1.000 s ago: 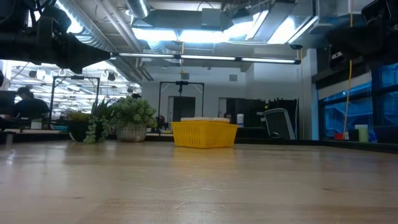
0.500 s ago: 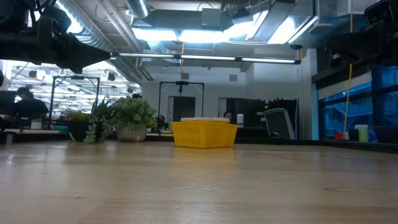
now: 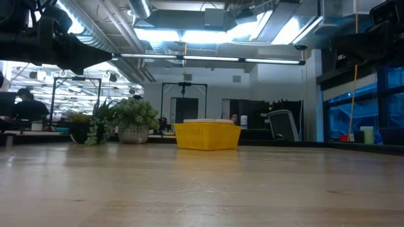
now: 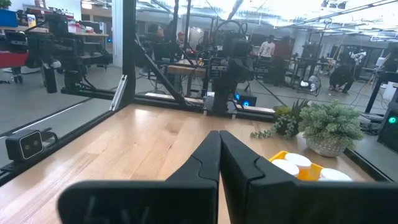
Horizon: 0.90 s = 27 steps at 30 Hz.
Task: Pick and place pill bottles into a basket
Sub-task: Return to Home Position
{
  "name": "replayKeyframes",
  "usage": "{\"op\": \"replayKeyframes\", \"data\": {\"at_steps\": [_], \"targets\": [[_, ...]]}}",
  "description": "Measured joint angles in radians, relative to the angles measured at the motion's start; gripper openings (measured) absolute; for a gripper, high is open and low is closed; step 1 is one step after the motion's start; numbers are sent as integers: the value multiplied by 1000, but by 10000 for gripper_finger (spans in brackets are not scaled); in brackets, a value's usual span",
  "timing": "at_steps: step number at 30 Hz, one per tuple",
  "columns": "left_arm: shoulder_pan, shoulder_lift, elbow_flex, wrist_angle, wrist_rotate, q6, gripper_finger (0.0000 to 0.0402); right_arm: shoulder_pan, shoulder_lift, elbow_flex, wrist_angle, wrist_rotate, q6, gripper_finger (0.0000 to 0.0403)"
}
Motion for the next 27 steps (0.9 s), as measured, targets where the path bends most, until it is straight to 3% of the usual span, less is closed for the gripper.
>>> {"op": "replayKeyframes", "data": {"at_steps": [27], "targets": [[0,0,0,0,0,0,12,0,0,0,-1,0,0,10]]}}
